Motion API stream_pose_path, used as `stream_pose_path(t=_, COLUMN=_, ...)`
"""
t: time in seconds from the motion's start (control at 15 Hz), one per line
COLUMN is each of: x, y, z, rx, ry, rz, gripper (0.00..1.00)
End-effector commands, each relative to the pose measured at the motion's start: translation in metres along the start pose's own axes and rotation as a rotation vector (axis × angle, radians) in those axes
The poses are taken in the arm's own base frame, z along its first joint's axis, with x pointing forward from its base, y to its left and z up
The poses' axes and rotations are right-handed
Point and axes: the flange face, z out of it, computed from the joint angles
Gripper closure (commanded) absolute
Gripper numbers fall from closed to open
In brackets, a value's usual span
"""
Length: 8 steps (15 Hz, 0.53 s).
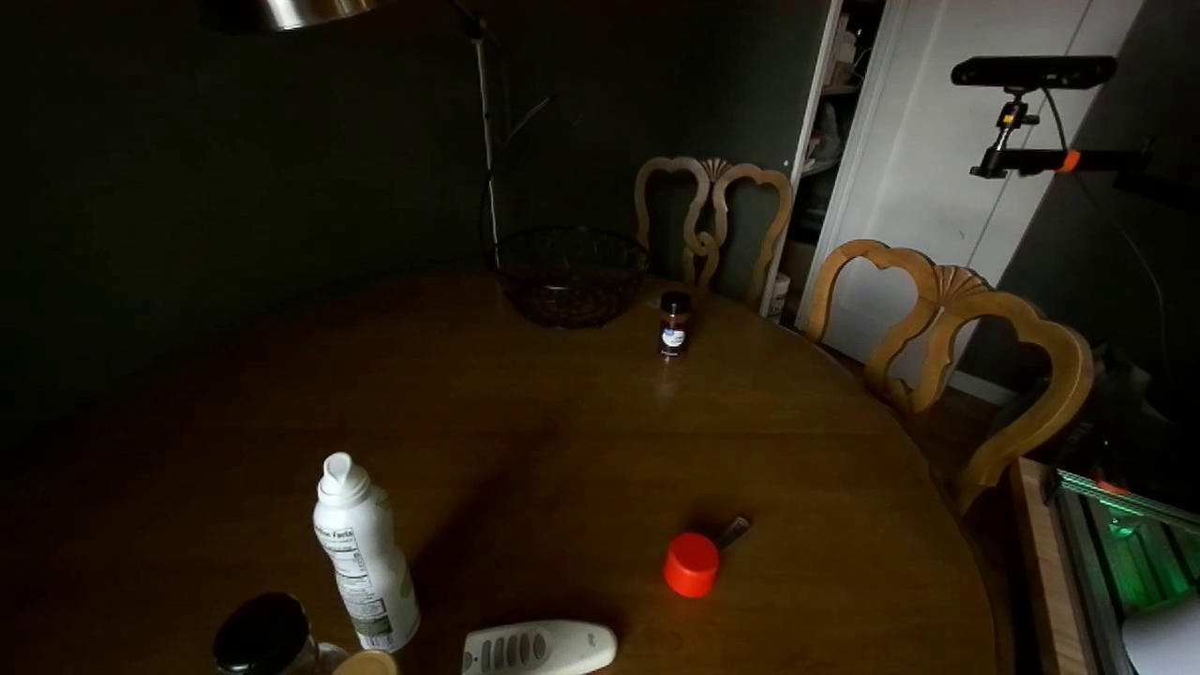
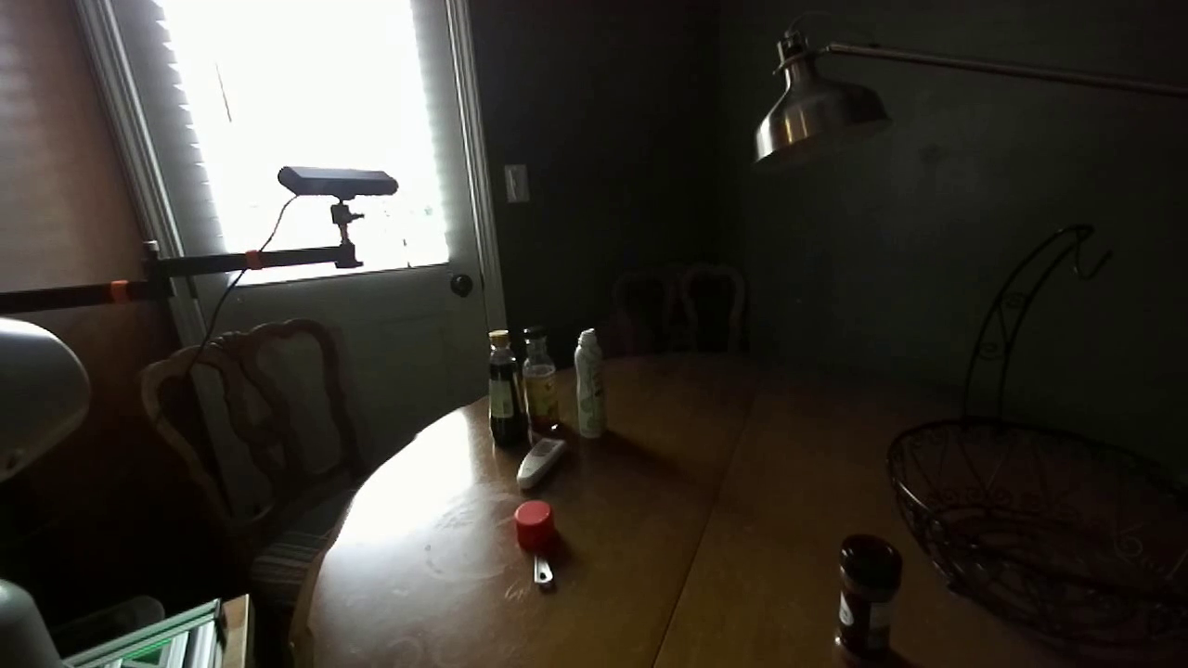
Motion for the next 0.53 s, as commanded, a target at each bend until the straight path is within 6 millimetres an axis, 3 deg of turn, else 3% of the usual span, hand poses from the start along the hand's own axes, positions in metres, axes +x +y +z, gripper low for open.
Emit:
stream_pose_path(t=0.0, x=0.006, y=0.04, z=-0.018, rx=0.051, ry=0.029, rz=0.062, gripper=0.0)
stream_pose_path(t=0.47, x=-0.007, y=0.099, z=-0.043, rx=0.164, ry=0.122, rz=0.106, gripper=0.0)
